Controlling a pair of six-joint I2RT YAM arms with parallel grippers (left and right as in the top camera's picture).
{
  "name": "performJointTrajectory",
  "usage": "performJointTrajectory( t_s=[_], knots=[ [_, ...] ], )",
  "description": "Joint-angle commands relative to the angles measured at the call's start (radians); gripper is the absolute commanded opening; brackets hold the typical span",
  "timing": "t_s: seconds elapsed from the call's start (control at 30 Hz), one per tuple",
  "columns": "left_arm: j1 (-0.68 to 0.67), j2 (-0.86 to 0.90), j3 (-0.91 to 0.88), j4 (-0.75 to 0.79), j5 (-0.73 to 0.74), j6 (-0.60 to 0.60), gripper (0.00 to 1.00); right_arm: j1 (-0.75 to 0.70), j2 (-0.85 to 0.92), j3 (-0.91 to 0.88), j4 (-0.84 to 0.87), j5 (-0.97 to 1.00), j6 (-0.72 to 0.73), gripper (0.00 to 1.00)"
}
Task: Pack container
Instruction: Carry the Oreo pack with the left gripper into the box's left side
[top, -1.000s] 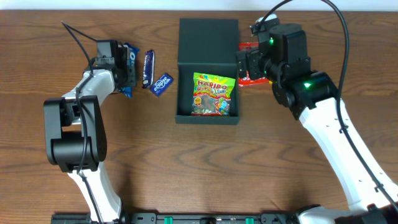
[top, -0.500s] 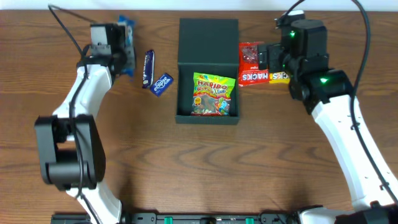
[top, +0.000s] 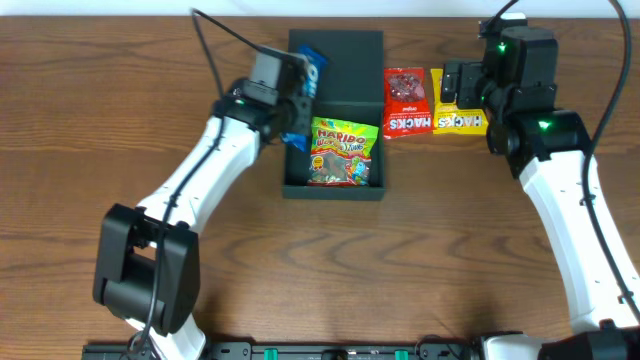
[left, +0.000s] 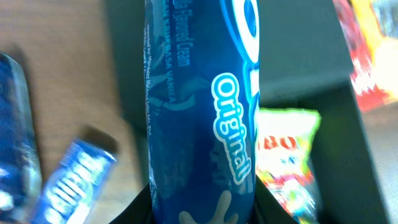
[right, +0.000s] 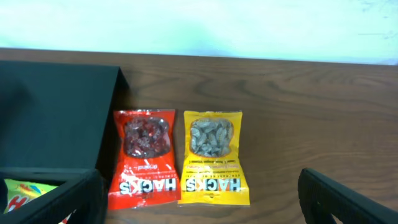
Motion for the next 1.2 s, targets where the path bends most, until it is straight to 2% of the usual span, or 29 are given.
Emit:
performJointTrajectory(
  t_s=[0.0, 0.07, 0.2, 0.3, 0.43, 0.67, 0.7, 0.73, 0.8, 0.83, 1.03, 1.17],
  knots=[
    [-0.048, -0.003, 0.013, -0.038, -0.017, -0.058, 0.06, -0.021, -0.007, 0.013, 0.007, 0.010, 0.014, 0.99],
    [-0.076, -0.003, 0.013, -0.070, -0.052, -0.071, 0.06, -0.023, -0.007, 0.013, 0.007, 0.010, 0.014, 0.99],
    [-0.117, 0.000, 0.010, -0.139, -0.154, -0.221, 0.06, -0.023, -0.007, 0.013, 0.006, 0.010, 0.014, 0.99],
    [-0.127, 0.003, -0.011, -0.143, -0.171, -0.281, 0.06, -0.023, -0.007, 0.013, 0.005, 0.010, 0.014, 0.99],
    [-0.127, 0.013, -0.051, -0.138, -0.211, -0.311, 0.06, -0.023, -0.007, 0.013, 0.000, 0.010, 0.014, 0.99],
    [-0.127, 0.015, -0.061, -0.091, -0.237, -0.296, 0.08, -0.023, -0.007, 0.013, -0.004, 0.010, 0.014, 0.99],
    [-0.127, 0.015, -0.061, -0.083, -0.236, -0.290, 0.13, -0.023, -0.007, 0.013, -0.004, 0.010, 0.014, 0.99],
    [-0.127, 0.015, -0.061, -0.077, -0.236, -0.285, 0.26, -0.023, -0.007, 0.013, -0.005, 0.010, 0.014, 0.99],
    [-0.127, 0.015, -0.061, -0.070, -0.236, -0.280, 0.68, -0.023, -0.007, 0.013, -0.005, 0.010, 0.014, 0.99],
    [-0.127, 0.015, -0.061, -0.070, -0.237, -0.280, 0.77, -0.023, -0.007, 0.013, -0.005, 0.010, 0.014, 0.99],
    [-0.124, 0.014, -0.061, -0.069, -0.236, -0.253, 0.81, -0.023, -0.007, 0.013, -0.005, 0.010, 0.014, 0.99],
    [-0.121, 0.005, -0.058, -0.062, -0.236, -0.214, 0.77, -0.023, -0.007, 0.013, -0.008, 0.010, 0.015, 0.99]
  ],
)
